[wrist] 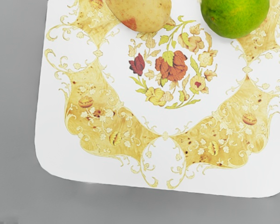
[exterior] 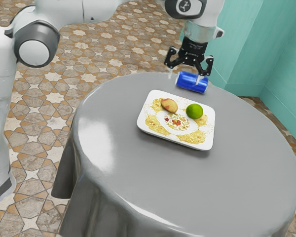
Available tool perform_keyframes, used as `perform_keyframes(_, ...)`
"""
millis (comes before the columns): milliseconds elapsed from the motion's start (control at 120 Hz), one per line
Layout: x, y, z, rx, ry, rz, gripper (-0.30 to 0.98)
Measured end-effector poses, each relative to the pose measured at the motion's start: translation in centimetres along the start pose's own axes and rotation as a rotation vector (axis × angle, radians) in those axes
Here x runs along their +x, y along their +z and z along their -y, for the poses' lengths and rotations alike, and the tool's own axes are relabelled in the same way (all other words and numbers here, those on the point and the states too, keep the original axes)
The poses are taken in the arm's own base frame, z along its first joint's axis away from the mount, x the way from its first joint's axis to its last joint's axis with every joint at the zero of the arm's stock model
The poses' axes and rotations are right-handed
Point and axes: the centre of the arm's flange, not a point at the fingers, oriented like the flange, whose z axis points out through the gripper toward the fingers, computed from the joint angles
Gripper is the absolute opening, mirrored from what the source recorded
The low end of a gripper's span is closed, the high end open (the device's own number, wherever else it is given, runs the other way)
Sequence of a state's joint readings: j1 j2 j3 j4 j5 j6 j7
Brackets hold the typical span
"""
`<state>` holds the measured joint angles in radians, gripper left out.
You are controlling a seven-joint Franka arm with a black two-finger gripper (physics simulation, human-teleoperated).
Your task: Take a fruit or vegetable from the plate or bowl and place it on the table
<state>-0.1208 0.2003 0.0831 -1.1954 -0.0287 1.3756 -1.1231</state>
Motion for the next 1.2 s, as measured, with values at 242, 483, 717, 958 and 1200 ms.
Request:
perform_keyframes(242, 0.4, -1.4, -1.4, -0.156, -0.355, 0.002, 0.69)
perform_keyframes(483, 8.4, 5.4, -1.9, -0.084, -0.201, 0.022, 0.69)
perform_keyframes(717, 10.9, 11.2, -5.3, -0.094, 0.279, -0.016, 0.69)
perform_keyframes(958, 13.3, 13.7, -6.1, -0.113, 0.633, -0.07, 0.69)
perform_keyframes(1200, 16.2, 17.0, -6.4, -0.111, 0.87, -0.109, 0.69)
